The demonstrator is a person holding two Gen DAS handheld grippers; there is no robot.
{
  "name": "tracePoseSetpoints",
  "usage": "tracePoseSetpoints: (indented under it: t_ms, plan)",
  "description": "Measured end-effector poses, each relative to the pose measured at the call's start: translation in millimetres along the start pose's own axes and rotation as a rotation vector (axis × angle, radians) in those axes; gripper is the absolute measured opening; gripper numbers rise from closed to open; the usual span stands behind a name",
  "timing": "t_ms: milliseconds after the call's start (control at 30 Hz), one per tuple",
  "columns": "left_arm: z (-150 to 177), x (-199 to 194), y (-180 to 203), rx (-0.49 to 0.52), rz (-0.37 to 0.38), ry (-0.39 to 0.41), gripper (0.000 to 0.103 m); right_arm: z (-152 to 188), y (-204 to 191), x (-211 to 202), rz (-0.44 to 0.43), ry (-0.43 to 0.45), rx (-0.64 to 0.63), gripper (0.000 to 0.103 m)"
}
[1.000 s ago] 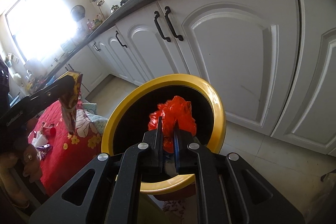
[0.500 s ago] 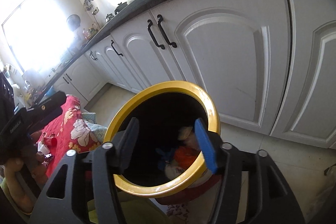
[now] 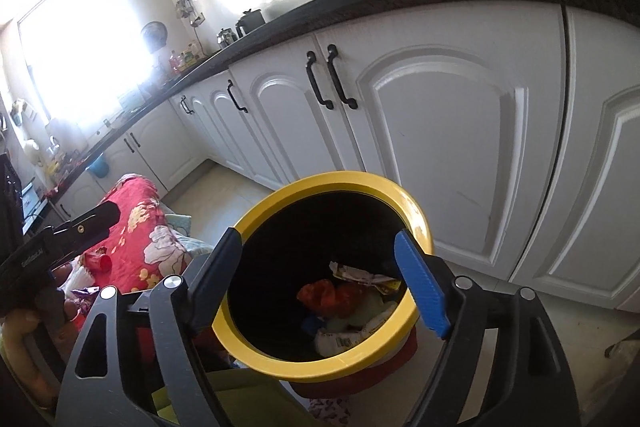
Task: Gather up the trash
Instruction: 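Move both tools back over the remaining trash on the table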
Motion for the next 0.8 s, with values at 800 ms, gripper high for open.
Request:
tracePoseSetpoints:
  t_ms: [800]
  plan:
    - [9, -68, -49, -0.076, -0.085, 0.128, 0.092, 1, -68, -12, -0.052, 0.019, -0.147, 0.083]
Point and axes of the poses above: each gripper's, at about its wrist camera, not at the fingertips, and x roughly the way its jaws point, y to its right, z to its underside, the point moved 1 cm from there along x, roughly the way its jaws point, and after that the axes turned 14 degrees about -y, right-handed, at the moved point
